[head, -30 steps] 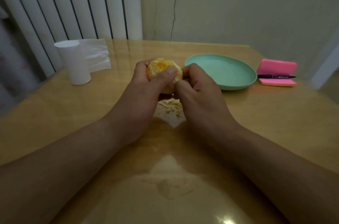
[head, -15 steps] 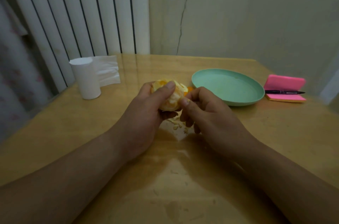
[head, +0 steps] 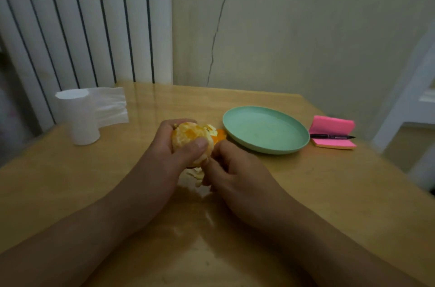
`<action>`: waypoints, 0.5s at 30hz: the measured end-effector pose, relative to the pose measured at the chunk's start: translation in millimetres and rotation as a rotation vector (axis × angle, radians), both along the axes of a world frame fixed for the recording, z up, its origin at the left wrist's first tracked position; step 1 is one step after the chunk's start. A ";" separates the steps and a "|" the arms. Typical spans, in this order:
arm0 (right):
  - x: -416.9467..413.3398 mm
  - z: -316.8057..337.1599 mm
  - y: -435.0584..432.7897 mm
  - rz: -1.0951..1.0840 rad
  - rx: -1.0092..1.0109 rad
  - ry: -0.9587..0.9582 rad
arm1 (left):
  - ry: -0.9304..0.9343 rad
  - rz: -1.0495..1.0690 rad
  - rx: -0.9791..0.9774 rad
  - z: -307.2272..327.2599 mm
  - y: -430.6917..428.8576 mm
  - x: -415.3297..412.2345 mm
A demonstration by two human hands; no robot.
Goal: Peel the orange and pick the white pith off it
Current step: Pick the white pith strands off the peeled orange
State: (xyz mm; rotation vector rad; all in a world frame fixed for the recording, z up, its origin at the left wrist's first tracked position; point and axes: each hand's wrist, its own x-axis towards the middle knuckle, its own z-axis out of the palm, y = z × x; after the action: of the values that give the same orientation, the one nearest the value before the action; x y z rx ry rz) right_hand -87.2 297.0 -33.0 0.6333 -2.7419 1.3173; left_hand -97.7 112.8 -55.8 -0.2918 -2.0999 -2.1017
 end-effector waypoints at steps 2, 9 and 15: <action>0.0 -0.3 -0.4 0.005 0.044 0.059 | 0.013 0.003 -0.014 0.1 0.8 1.5; 5.0 -2.8 -6.9 -0.094 -0.107 0.155 | 0.010 -0.013 0.031 1.6 11.1 10.1; 2.9 -4.3 -10.0 -0.140 -0.165 0.183 | -0.005 -0.022 0.079 3.8 13.2 11.5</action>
State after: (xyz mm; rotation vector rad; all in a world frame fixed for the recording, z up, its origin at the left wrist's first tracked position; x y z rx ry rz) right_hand -84.3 287.0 -37.4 0.5114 -2.4535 1.3620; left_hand -86.3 125.9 -52.1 -0.3008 -2.0187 -2.1938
